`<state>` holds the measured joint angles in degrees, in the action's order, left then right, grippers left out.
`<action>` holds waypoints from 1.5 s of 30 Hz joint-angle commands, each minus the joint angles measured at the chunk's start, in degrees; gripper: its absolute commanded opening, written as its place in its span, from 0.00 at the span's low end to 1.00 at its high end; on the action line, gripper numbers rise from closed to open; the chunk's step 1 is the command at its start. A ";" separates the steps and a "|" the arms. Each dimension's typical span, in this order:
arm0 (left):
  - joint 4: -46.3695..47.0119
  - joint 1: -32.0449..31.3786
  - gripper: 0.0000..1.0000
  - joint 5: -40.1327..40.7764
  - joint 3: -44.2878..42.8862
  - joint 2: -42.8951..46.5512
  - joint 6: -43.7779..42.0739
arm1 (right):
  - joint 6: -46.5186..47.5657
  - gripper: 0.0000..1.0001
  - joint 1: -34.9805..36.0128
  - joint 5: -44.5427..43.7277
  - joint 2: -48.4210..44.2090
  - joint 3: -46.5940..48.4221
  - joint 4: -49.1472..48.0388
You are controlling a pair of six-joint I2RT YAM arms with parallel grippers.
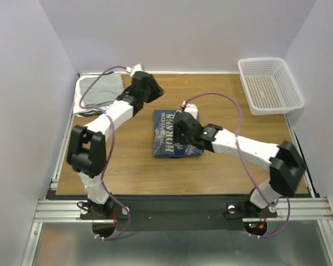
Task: Fold and stack the tank tops
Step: Fold the tank top
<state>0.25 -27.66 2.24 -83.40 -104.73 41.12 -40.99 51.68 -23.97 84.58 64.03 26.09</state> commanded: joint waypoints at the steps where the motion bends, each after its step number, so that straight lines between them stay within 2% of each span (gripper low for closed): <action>1: -1.14 5.94 0.55 -6.26 8.58 6.28 -2.80 | 6.89 0.53 -0.44 4.09 9.28 7.58 -2.35; 2: -0.52 8.21 0.56 -8.63 12.25 6.81 -4.02 | 8.02 0.54 -0.35 5.76 11.55 8.21 -3.05; 4: 1.41 10.25 0.70 -16.34 16.13 7.17 -5.69 | 8.65 0.54 -0.35 6.65 13.76 9.70 -4.20; 6: 2.99 12.10 0.72 -22.08 18.26 6.82 -7.02 | 9.61 0.54 -0.35 7.88 15.88 10.06 -5.25; 10: 7.12 12.81 0.75 -27.02 22.83 6.47 -7.99 | 10.93 0.56 -0.18 12.10 17.38 10.24 -7.27; 15: 10.55 13.51 0.76 -32.20 23.63 1.38 -7.02 | 12.25 0.63 3.68 7.10 18.43 12.34 -7.28; 23: 11.53 13.60 0.76 -32.65 21.96 -3.29 -5.88 | 13.66 0.62 9.13 2.26 24.83 17.09 -7.10; 33: 8.10 13.16 0.75 -27.20 20.99 -6.28 -5.97 | 13.48 0.61 11.16 -4.51 33.19 23.24 -1.48; 38: 7.31 13.16 0.75 -26.06 21.17 -5.14 -6.06 | 12.52 0.54 11.16 -6.36 34.52 23.25 0.54; 41: 7.13 13.16 0.75 -25.71 21.43 -4.17 -6.06 | 11.73 0.32 11.16 -6.18 34.43 22.72 0.63; 42: 7.13 13.16 0.75 -25.88 21.52 -3.65 -6.06 | 11.29 0.18 11.16 -6.27 34.25 22.72 0.63; 45: 7.13 13.16 0.76 -26.49 22.05 -2.59 -5.97 | 10.76 0.09 11.07 -6.27 33.64 22.63 0.63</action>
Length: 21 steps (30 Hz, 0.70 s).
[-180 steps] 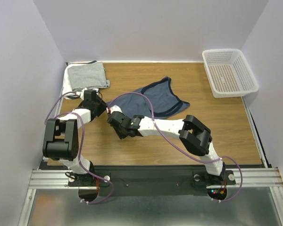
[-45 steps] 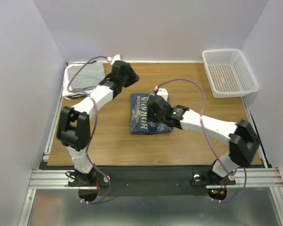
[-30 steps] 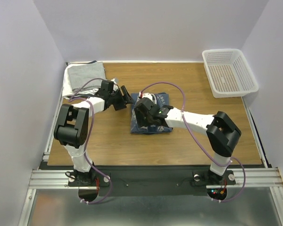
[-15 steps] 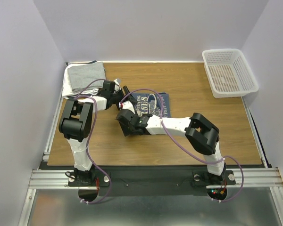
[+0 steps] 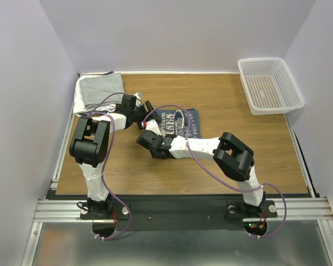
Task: Fold and stack the tank tops
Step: Fold the tank top
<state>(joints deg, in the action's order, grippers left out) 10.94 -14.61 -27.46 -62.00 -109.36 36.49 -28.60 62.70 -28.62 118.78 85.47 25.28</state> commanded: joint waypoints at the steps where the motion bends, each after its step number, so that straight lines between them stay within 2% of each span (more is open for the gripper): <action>1: -3.47 0.11 0.76 3.03 0.74 2.39 -1.33 | -1.81 0.08 0.06 -1.87 -0.92 1.10 1.44; 6: -3.56 0.11 0.77 2.68 2.40 4.41 -0.81 | -4.27 0.00 -1.87 -0.22 -5.39 -2.83 -1.88; 12: -3.90 0.11 0.79 5.31 5.65 7.49 2.71 | -5.68 0.00 -5.83 6.11 -13.22 -7.42 -6.29; 14: -4.00 0.11 0.82 5.93 7.06 8.81 4.46 | -5.77 0.00 -6.53 7.61 -14.63 -7.95 -6.56; 16: -3.30 -0.24 0.92 5.49 8.29 10.04 6.65 | -6.29 0.00 -7.23 8.84 -15.33 -8.56 -7.08; 21: 3.54 -3.14 0.96 2.42 12.42 11.45 11.40 | -7.17 0.00 -7.76 11.65 -16.83 -9.53 -8.49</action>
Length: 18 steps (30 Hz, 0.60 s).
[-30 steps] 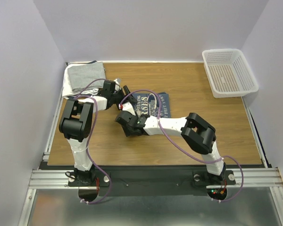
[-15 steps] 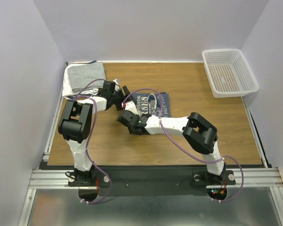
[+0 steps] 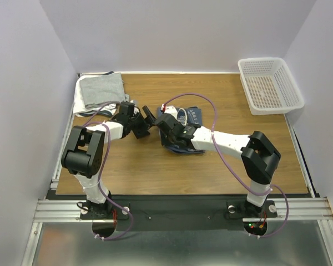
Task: Fold and stack the tank tops
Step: Fold the tank top, then neatly place the folded tank top to the corner
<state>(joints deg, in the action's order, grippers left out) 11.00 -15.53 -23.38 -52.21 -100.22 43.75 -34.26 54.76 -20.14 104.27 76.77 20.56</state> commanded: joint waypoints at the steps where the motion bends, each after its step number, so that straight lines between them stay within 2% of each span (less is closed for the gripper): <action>1: 4.28 -2.49 0.97 -2.80 2.98 2.05 5.72 | -1.42 0.00 0.08 3.44 -2.40 -0.83 -3.77; 9: 9.38 -3.10 0.97 -4.31 3.96 -0.23 10.57 | -1.69 0.00 -0.01 4.67 -2.75 -1.62 -4.03; 14: 9.91 -3.45 0.85 -4.13 2.81 -2.16 11.27 | -1.69 0.01 -0.01 4.94 -3.19 -1.98 -4.12; 15: 9.74 -3.63 0.79 -3.87 2.38 -2.78 11.27 | -1.69 0.00 -0.09 5.11 -3.28 -2.15 -4.12; 18: 9.65 -3.98 0.71 -3.70 1.23 -4.27 11.18 | -1.77 0.00 -0.09 5.20 -3.54 -2.50 -4.21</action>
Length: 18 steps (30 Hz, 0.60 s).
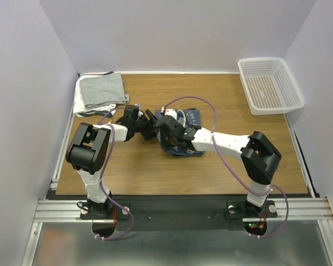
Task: Fold and stack the tank tops
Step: Neatly place the folded tank top to the corner
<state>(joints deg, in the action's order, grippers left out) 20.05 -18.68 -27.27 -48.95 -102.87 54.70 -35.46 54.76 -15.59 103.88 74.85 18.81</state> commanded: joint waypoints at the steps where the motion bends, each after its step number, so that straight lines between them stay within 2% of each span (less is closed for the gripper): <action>1: 0.43 -0.92 0.66 0.28 -2.29 -1.98 0.15 | -0.57 0.00 -0.01 0.74 -3.24 -0.76 -2.55; 3: 0.16 -1.27 0.56 0.46 -3.25 -2.86 -0.03 | -0.57 0.00 -0.09 0.74 -3.59 -0.93 -2.64; 4: -0.01 -1.62 0.42 0.46 -3.69 -3.21 -0.20 | -0.57 0.00 -0.09 0.74 -3.59 -0.93 -2.72; 6: -1.41 -1.98 0.36 0.63 -5.54 -4.44 -0.90 | -0.48 0.00 -0.09 0.92 -3.68 -1.02 -2.99; 8: -3.17 -2.50 0.26 2.04 -7.20 -4.97 -2.48 | -0.31 0.00 -0.09 1.27 -3.68 -1.20 -3.16; 9: -5.01 -2.59 0.20 2.48 -8.69 -5.41 -3.10 | -0.22 0.02 -0.09 1.44 -3.59 -1.37 -3.34; 10: -5.89 -2.59 0.10 3.53 -9.49 -5.67 -3.63 | -0.13 0.06 -0.09 1.62 -3.59 -1.37 -3.34; 11: -6.95 -2.51 0.05 4.15 -10.37 -5.85 -5.29 | -0.13 0.11 -0.01 1.71 -3.59 -1.46 -3.51; 12: -9.83 -2.59 0.00 6.15 -12.73 -6.29 -6.26 | -0.05 0.32 -0.01 1.62 -3.68 -1.81 -3.43; 16: -18.18 -2.59 0.00 13.79 -20.21 -7.69 -12.67 | 0.83 0.75 -0.01 0.83 -5.26 -2.60 -3.43; 18: -22.40 -2.59 0.00 17.58 -25.98 -8.75 -16.98 | 0.83 0.83 -0.01 0.57 -7.01 -3.04 -3.34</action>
<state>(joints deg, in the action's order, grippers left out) 6.13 -21.61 -18.94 -66.65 -111.35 45.95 -35.33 54.61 -14.55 101.89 72.23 17.91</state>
